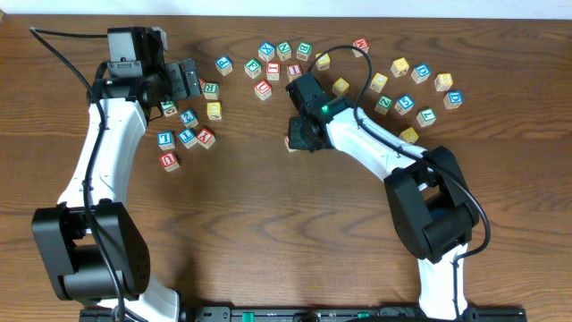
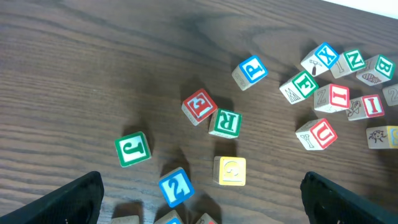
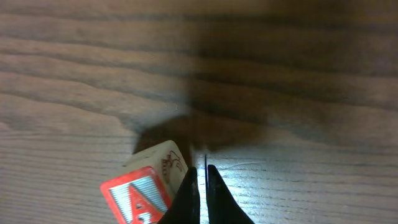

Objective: Spell out AI2
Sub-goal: 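Lower the red A block onto the table center and open the right gripper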

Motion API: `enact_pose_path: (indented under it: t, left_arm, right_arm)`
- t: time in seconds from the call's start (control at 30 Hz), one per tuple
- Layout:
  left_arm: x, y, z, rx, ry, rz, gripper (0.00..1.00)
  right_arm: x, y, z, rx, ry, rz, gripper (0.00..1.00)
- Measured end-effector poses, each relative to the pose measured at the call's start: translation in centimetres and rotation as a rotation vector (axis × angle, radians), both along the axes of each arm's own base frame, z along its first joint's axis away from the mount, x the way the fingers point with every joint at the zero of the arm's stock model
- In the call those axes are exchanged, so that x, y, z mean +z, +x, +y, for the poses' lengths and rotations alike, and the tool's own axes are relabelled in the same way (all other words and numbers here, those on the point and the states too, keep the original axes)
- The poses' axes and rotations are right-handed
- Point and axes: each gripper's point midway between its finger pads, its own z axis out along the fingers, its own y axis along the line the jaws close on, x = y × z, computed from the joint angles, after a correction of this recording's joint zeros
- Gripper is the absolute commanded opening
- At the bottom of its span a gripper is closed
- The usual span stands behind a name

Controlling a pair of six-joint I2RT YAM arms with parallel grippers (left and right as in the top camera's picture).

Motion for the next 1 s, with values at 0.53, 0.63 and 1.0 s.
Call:
enact_pose_path:
  t: [0.53, 0.63, 1.0]
  left_arm:
    - [-0.2, -0.3, 0.0, 0.002, -0.002, 0.015, 1.0]
    - [-0.2, -0.3, 0.0, 0.002, -0.003, 0.015, 1.0]
    - [-0.2, -0.3, 0.0, 0.002, -0.003, 0.015, 1.0]
  right_arm:
    - [-0.7, -1.3, 2.9, 0.018, 0.096, 0.044, 0.01]
    - [-0.6, -1.3, 3.1, 0.019, 0.105, 0.043, 0.01]
    - [-0.5, -1.1, 3.4, 0.02, 0.114, 0.036, 0.01]
